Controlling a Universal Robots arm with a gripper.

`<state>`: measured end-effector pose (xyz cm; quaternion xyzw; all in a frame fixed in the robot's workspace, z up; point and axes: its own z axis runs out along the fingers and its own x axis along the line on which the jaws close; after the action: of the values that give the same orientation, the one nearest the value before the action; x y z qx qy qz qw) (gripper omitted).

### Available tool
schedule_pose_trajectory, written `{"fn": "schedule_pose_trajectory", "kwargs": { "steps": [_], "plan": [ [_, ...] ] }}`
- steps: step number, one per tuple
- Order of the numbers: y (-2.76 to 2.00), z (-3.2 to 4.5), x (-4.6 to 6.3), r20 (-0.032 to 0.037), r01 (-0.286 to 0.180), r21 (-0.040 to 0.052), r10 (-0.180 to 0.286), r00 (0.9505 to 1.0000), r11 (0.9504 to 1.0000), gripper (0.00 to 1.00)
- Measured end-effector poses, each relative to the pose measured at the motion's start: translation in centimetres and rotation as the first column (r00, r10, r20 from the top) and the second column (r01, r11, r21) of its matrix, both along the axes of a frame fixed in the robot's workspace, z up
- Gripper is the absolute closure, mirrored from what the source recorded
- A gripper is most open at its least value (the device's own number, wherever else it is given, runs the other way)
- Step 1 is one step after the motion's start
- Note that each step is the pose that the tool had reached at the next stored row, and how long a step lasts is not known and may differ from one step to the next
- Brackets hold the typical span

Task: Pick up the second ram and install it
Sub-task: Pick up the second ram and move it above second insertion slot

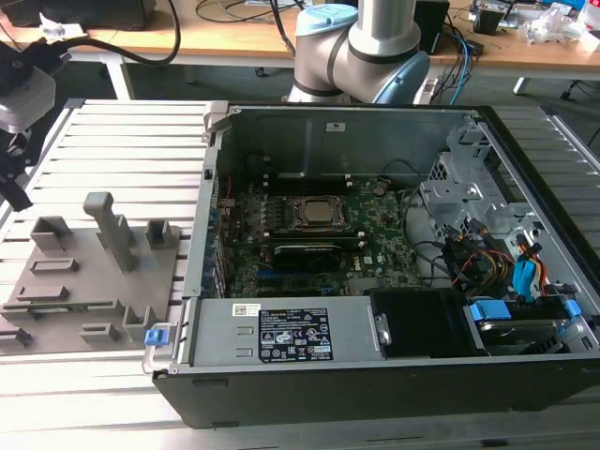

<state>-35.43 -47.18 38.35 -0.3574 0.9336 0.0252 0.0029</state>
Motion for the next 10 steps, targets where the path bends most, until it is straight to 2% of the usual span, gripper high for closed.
{"fn": "schedule_pose_trajectory", "kwargs": {
  "steps": [10],
  "plan": [
    [0.0,0.0,-0.01,0.0001,-0.064,0.0,0.064,0.9979,0.9979,0.89]
  ]
}}
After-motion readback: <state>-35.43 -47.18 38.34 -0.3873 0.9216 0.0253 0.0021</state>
